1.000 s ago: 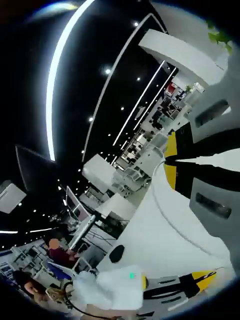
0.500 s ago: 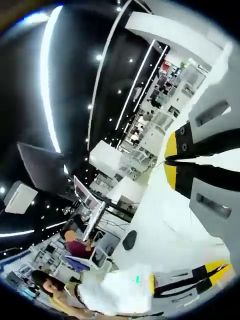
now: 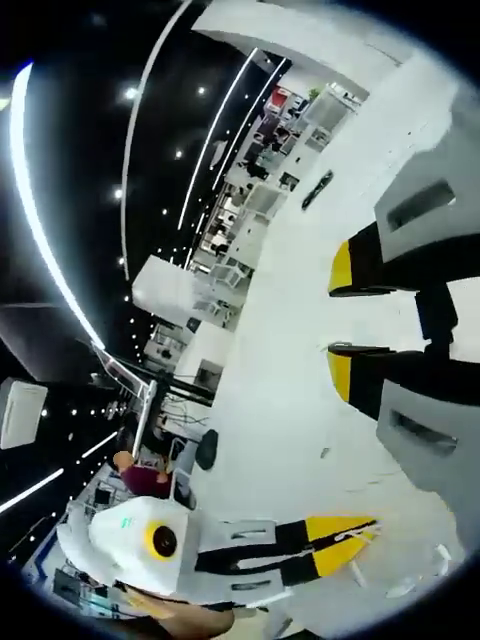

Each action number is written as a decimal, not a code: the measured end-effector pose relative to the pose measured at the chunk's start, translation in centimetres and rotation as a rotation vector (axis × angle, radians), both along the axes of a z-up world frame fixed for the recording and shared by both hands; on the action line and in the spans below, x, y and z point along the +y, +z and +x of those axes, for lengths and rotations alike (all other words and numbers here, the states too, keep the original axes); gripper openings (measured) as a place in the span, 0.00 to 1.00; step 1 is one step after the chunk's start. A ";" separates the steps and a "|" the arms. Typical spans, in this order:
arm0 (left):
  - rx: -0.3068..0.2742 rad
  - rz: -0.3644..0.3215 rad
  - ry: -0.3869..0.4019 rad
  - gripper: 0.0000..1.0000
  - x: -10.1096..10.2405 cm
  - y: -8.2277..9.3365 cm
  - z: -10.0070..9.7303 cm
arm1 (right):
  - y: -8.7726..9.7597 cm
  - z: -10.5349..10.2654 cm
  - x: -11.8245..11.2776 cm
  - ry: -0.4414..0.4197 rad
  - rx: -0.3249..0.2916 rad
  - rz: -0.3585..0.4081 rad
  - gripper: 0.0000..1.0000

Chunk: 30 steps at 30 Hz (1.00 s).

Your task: Peel open the Velcro strap on the desktop, arrange the wired earphones neatly onto it, and close the Velcro strap to secure them.

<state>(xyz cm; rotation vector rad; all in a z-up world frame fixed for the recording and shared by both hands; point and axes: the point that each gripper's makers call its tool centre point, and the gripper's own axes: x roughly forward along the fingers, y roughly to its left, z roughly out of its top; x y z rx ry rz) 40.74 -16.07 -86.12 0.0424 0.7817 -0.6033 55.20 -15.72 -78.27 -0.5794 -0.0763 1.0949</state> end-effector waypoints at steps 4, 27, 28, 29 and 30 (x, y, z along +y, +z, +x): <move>0.004 0.004 0.012 0.06 0.0 0.0 0.0 | 1.7 0.3 -3.3 -0.111 0.063 0.091 0.19; -0.024 -0.057 0.071 0.06 -0.1 0.0 0.3 | -4.5 -10.5 -3.7 0.083 0.748 0.144 0.11; -0.027 -0.059 0.073 0.06 -0.2 0.0 0.3 | -4.4 -10.6 -3.6 0.085 0.757 0.149 0.09; -0.028 -0.061 0.076 0.06 -0.2 0.0 0.3 | -4.4 -10.8 -3.5 0.088 0.763 0.151 0.06; -0.028 -0.063 0.078 0.06 -0.2 0.0 0.3 | -4.4 -10.9 -3.6 0.090 0.767 0.151 0.06</move>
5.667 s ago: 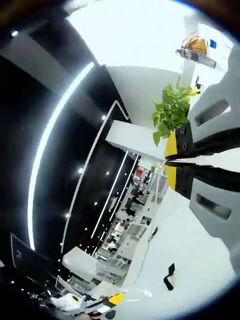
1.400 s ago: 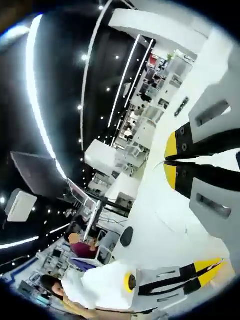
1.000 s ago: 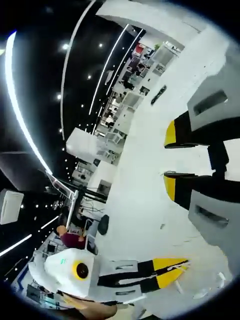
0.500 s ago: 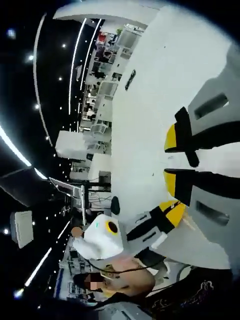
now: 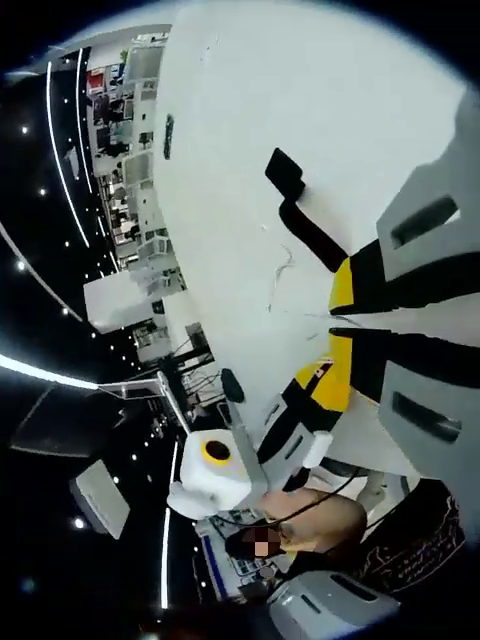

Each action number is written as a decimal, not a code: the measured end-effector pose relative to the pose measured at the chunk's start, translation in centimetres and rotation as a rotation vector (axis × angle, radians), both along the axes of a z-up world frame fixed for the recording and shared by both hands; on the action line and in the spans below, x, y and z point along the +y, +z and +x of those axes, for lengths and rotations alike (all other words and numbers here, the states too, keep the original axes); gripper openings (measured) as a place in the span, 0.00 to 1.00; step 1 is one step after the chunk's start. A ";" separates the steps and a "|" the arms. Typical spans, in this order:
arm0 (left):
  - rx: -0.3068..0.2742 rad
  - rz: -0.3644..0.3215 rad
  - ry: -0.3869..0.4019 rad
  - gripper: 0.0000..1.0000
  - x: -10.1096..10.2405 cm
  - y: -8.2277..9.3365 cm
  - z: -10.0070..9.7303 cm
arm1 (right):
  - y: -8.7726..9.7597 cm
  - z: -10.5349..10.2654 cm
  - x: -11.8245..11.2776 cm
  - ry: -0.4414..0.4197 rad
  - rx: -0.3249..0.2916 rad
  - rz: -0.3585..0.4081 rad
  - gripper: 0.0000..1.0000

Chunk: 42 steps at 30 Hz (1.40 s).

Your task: Peel open the Velcro strap on the desktop, arrange the wired earphones neatly onto it, and close the Velcro strap to secure them.

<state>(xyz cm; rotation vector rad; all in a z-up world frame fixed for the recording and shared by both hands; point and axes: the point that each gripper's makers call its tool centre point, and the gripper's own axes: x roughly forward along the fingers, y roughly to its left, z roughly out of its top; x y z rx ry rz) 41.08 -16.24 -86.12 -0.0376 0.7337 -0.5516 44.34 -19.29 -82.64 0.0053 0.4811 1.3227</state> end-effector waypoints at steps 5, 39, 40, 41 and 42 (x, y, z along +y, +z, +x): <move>0.000 -0.015 0.016 0.06 0.2 0.0 0.1 | 0.4 -0.6 -0.7 -0.004 0.018 0.026 0.05; -0.009 -0.131 0.081 0.06 0.3 0.3 0.4 | 2.6 -4.6 -4.0 -0.276 -0.196 0.151 0.05; -0.009 -0.127 0.078 0.06 0.2 0.3 0.2 | 2.8 -4.4 -4.0 -0.281 -0.219 0.144 0.05; -0.007 -0.125 0.075 0.06 0.1 0.2 0.2 | 3.0 -4.1 -4.0 -0.286 -0.255 0.133 0.05; -0.006 -0.121 0.071 0.06 0.0 0.2 0.1 | 3.2 -3.9 -4.0 -0.289 -0.290 0.122 0.05</move>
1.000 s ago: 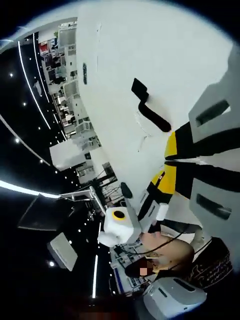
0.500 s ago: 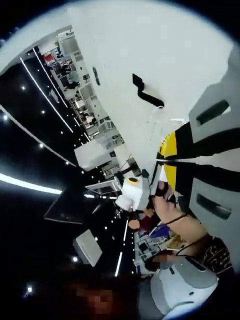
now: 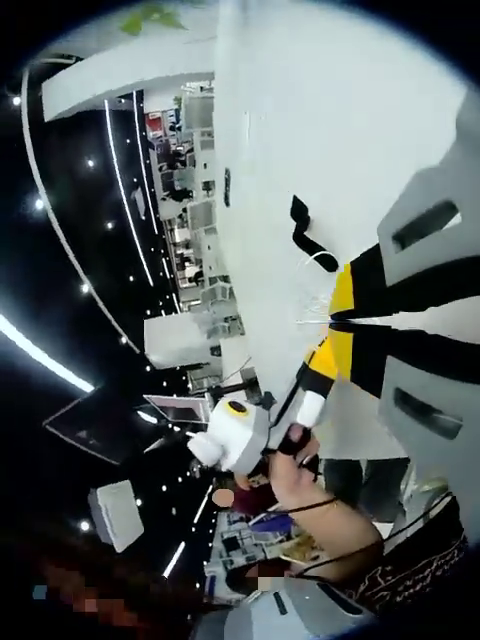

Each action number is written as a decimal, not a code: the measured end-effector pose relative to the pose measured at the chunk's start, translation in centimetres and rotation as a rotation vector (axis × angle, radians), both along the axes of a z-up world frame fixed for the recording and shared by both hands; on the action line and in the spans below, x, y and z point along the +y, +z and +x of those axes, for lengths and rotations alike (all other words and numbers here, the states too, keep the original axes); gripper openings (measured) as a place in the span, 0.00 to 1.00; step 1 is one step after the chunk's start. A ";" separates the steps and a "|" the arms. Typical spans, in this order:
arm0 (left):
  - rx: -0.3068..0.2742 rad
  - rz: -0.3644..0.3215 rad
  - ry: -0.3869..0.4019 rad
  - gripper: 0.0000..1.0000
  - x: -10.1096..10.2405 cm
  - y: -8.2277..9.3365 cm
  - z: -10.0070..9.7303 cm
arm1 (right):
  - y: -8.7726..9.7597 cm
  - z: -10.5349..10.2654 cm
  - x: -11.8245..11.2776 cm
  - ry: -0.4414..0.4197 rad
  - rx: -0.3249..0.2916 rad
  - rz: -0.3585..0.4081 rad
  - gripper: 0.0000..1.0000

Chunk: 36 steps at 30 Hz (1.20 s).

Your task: Peel open the Velcro strap on the desktop, arrange the wired earphones neatly onto it, and close the Velcro strap to secure them.

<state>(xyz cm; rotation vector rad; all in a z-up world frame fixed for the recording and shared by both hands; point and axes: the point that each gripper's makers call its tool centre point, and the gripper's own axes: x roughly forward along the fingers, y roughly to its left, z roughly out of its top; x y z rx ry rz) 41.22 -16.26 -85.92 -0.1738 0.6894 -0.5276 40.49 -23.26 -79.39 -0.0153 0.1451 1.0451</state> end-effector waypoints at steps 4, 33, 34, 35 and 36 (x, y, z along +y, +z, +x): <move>-0.002 0.046 -0.015 0.06 -0.4 -0.3 -0.1 | 0.4 0.3 0.9 0.007 -0.085 -0.063 0.05; -0.107 0.154 -0.080 0.06 -1.1 0.8 0.1 | -2.2 2.5 2.2 -0.011 -0.437 -0.493 0.11; -0.108 0.155 -0.080 0.06 -1.1 0.8 0.1 | -2.0 2.6 2.1 -0.015 -0.446 -0.495 0.11; -0.108 0.156 -0.080 0.06 -1.1 0.8 0.1 | -1.9 2.6 2.1 -0.018 -0.452 -0.495 0.12; -0.108 0.158 -0.081 0.06 -1.0 0.8 0.2 | -1.9 2.6 2.1 -0.016 -0.456 -0.497 0.13</move>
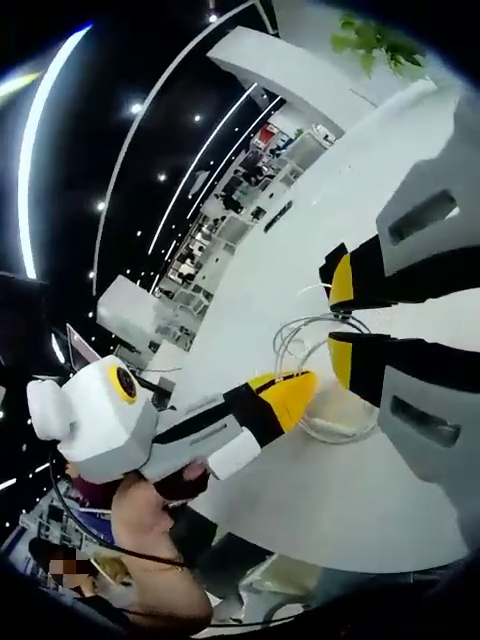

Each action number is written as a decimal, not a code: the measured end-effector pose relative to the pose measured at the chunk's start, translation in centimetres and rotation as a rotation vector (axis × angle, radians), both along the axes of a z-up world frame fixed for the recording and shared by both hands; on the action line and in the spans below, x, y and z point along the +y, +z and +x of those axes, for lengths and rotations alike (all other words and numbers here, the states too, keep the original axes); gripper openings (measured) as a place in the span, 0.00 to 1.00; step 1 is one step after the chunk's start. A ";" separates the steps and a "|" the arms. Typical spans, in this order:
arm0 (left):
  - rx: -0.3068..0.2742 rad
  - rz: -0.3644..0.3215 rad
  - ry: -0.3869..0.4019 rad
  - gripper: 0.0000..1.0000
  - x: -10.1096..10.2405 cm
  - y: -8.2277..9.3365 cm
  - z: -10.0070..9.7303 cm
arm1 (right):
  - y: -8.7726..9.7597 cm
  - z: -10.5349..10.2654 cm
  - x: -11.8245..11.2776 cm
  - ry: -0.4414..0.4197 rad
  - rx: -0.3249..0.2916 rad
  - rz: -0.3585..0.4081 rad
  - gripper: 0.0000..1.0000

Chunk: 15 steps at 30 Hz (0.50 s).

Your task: Peel open the Velcro strap on the desktop, arrange the wired earphones neatly onto it, and close the Velcro strap to secure them.

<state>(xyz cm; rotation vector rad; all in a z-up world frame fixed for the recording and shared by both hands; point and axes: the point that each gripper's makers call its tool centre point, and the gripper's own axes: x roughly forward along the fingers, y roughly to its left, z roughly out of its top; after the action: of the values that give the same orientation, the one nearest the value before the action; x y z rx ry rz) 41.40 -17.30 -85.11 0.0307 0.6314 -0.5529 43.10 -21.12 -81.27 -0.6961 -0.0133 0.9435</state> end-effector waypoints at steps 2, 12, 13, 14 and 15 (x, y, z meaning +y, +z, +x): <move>-0.003 0.002 0.000 0.06 0.1 0.0 0.1 | -0.2 -0.1 0.1 0.010 0.006 -0.013 0.15; -0.032 0.032 -0.014 0.06 -0.5 0.6 0.1 | -1.5 0.5 0.6 0.033 0.021 -0.123 0.17; -0.033 0.033 -0.016 0.06 -0.5 0.6 0.1 | -1.6 0.5 0.6 0.033 0.023 -0.132 0.17; -0.034 0.035 -0.017 0.06 -0.6 0.6 0.1 | -1.7 0.5 0.7 0.034 0.021 -0.140 0.17; -0.034 0.037 -0.018 0.06 -0.6 0.6 0.1 | -1.8 0.5 0.7 0.036 0.010 -0.157 0.17</move>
<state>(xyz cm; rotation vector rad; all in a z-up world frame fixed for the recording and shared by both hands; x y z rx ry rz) 41.47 -17.91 -84.51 0.0811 0.6084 -0.5571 43.57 -20.40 -83.05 -0.8385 0.0577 0.9898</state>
